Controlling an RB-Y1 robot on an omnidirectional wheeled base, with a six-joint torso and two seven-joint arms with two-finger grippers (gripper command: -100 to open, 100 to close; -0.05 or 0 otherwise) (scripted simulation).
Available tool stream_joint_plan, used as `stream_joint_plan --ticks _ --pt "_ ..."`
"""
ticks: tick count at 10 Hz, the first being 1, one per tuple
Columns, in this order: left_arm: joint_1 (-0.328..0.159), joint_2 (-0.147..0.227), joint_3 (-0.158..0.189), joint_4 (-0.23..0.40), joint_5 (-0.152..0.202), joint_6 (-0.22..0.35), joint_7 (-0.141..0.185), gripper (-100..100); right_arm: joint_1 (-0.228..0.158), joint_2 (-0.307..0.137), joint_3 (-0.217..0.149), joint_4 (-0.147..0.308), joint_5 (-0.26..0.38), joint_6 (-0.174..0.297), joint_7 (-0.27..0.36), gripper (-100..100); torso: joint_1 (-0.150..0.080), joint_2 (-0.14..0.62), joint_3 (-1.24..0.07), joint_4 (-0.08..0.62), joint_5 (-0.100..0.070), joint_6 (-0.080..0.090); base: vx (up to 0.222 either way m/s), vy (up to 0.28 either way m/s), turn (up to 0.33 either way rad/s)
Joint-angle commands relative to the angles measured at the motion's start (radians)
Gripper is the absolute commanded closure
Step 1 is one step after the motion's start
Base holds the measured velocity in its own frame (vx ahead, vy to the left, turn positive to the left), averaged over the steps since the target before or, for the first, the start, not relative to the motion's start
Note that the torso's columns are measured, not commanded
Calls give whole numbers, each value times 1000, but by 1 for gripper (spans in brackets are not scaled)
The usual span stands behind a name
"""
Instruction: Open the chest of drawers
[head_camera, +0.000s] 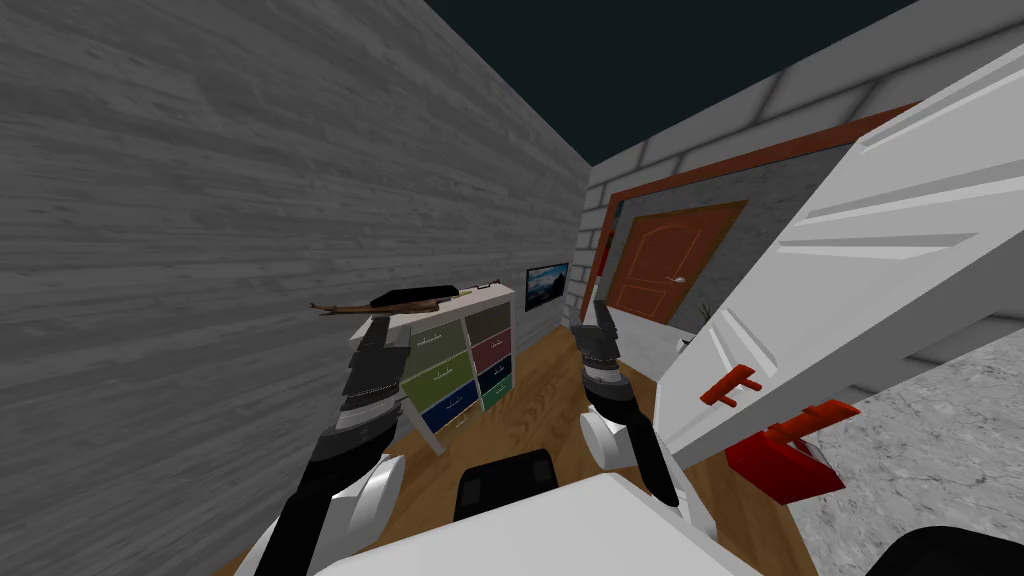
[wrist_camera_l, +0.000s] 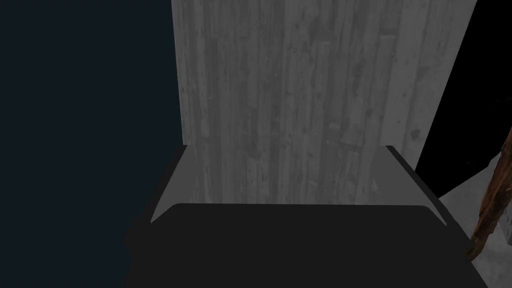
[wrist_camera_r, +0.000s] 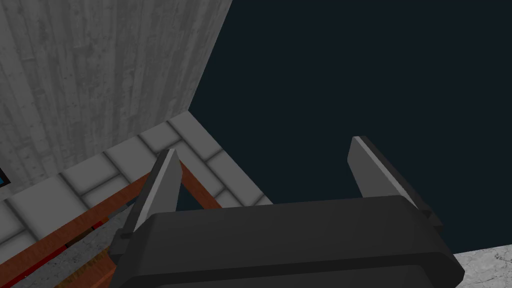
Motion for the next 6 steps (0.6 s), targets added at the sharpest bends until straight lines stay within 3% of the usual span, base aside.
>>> stream_joint_plan --ticks 1,6 --pt "0 0 0 0 0 0 0 0 0 0 0 0 0 0 0 0 0 40 -82 41 0 0 0 0 0" --pt "0 0 0 0 0 0 0 0 0 0 0 0 0 0 0 0 0 396 -792 396 0 0 0 0 0"
